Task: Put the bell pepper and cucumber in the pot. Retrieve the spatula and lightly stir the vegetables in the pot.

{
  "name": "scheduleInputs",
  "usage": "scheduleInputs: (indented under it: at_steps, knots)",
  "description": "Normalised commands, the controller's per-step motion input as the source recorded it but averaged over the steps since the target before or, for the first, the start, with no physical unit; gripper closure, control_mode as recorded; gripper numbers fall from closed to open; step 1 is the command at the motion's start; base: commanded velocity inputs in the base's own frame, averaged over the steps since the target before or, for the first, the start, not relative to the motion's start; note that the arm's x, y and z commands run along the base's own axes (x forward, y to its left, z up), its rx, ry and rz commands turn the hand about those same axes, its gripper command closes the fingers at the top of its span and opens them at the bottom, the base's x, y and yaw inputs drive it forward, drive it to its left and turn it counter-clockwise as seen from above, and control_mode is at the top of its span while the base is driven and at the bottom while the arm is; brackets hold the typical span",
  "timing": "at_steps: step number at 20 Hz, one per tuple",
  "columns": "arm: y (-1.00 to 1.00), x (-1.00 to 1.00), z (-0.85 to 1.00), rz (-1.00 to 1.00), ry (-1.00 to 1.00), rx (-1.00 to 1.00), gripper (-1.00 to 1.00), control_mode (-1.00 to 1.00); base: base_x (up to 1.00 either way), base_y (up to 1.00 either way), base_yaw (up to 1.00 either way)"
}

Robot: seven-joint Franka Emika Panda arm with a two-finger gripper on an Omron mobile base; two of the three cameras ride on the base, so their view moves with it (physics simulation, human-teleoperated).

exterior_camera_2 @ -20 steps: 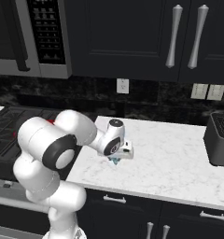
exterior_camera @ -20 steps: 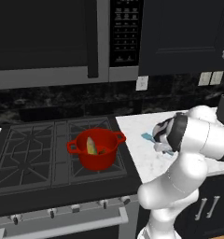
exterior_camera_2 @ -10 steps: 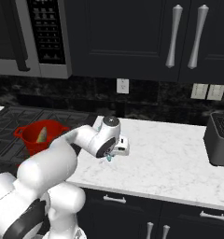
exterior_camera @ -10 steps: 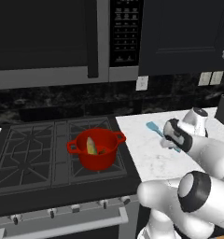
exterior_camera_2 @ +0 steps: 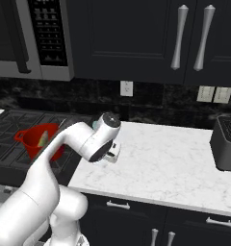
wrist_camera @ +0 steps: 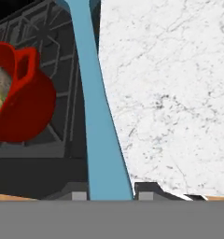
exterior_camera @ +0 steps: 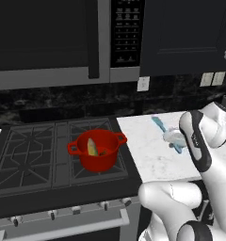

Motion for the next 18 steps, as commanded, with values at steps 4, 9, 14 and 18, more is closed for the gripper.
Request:
scheduleInputs:
  at_steps: [4, 9, 14, 18]
  knots:
    - [0.24, -0.45, 0.97, -0.12, 0.27, 0.44, 1.00, -1.00, 0.00, 0.00, 0.00]
    - [0.44, -0.48, 0.64, -0.17, 0.30, 0.43, 1.00, -1.00, 0.00, 0.00, 0.00]
    - [0.67, -0.37, 0.35, -0.18, 0.24, 0.38, 1.00, -1.00, 0.00, 0.00, 0.00]
    - [1.00, -0.39, 0.07, -0.16, 0.07, 0.24, 1.00, -1.00, 0.00, 0.00, 0.00]
